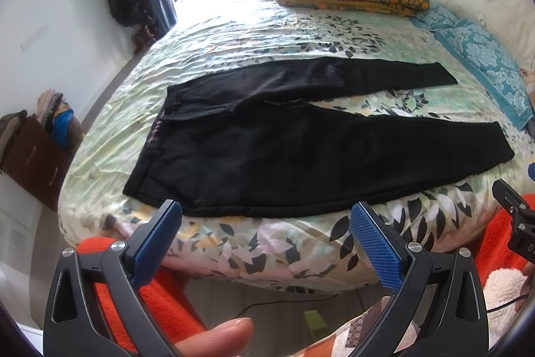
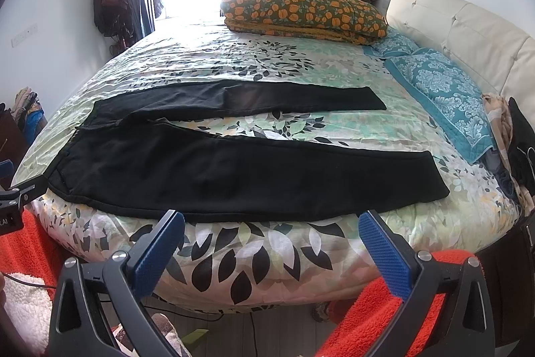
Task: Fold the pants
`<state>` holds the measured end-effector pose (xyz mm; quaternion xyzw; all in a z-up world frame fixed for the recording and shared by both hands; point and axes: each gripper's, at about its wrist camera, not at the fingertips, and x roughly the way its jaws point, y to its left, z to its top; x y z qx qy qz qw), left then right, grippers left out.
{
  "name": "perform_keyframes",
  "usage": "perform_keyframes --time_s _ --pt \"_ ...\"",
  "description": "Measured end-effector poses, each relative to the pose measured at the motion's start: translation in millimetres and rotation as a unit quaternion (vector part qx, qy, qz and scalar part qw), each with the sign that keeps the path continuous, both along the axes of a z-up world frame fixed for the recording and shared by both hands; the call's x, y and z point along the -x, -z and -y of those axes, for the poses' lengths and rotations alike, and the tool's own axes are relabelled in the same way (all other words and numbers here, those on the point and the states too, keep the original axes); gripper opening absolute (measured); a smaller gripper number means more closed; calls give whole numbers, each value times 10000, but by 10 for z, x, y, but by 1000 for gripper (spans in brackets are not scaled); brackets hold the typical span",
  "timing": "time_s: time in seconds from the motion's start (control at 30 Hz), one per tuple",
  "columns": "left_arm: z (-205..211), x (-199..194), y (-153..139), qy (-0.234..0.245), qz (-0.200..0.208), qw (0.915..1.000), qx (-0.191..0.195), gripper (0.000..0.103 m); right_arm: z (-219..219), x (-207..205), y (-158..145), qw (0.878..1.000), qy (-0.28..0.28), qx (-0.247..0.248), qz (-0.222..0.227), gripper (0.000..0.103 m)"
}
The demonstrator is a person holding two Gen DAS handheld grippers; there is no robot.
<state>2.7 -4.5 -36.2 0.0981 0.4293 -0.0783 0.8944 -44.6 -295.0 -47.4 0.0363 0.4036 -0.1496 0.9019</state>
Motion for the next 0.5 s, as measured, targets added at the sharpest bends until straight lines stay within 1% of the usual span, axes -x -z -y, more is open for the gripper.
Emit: perform_keyframes --time_s 0.5 --pt "-1 -6 -7 -3 -10 10000 -15 102 9 13 -2 10000 3 -6 -21 103"
